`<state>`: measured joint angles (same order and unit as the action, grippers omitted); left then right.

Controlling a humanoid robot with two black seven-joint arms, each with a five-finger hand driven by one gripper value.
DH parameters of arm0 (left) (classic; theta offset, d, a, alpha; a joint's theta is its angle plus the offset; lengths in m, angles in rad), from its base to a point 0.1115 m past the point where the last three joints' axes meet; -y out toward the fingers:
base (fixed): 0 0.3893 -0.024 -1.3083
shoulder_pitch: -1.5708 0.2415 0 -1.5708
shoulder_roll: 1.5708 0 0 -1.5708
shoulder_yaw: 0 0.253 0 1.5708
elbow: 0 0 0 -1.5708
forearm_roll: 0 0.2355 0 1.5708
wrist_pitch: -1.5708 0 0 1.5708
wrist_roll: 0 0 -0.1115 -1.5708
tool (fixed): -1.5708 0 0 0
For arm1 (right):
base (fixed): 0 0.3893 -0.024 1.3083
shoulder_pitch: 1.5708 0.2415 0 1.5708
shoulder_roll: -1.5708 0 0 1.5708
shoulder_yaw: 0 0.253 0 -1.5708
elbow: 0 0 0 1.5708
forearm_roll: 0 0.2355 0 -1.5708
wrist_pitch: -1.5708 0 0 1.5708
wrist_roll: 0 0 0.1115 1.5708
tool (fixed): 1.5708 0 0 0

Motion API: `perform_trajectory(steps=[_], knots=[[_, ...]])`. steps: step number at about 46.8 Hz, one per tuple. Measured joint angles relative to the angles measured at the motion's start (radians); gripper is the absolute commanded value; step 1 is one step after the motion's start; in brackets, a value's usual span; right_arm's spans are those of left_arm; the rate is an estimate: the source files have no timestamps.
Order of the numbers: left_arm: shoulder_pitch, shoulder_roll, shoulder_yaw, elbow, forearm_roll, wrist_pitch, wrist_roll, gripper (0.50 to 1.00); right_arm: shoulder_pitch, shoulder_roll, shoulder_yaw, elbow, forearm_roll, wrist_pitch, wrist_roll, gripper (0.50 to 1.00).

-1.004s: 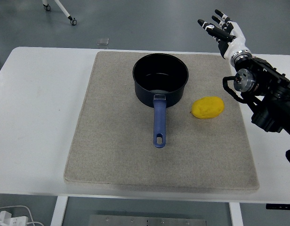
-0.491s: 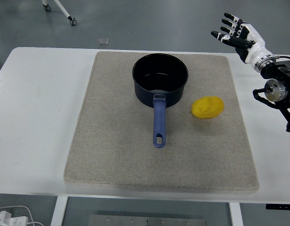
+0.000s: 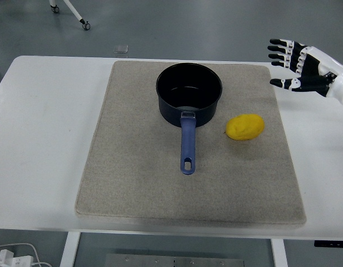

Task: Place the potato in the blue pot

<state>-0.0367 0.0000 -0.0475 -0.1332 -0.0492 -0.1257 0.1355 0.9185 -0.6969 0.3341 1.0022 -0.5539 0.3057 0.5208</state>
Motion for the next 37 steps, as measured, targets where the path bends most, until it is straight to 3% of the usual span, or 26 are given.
perform_trajectory(steps=[8, 22, 37], knots=[[0.0, 0.0, -0.001, 0.004, 0.0, 0.0, 0.0, 0.999, -0.046, -0.028, 0.0, 0.083, -0.081, -0.021, 0.001, 0.928], [0.0, 0.0, 0.0, 0.002, 0.0, 0.0, 0.0, 0.999, -0.089, -0.018, -0.001, 0.187, -0.377, -0.193, 0.016, 0.928], [0.0, 0.0, 0.0, 0.0, 0.001, 0.0, 0.0, 0.999, -0.093, 0.015, -0.016, 0.195, -0.457, -0.251, 0.015, 0.928]])
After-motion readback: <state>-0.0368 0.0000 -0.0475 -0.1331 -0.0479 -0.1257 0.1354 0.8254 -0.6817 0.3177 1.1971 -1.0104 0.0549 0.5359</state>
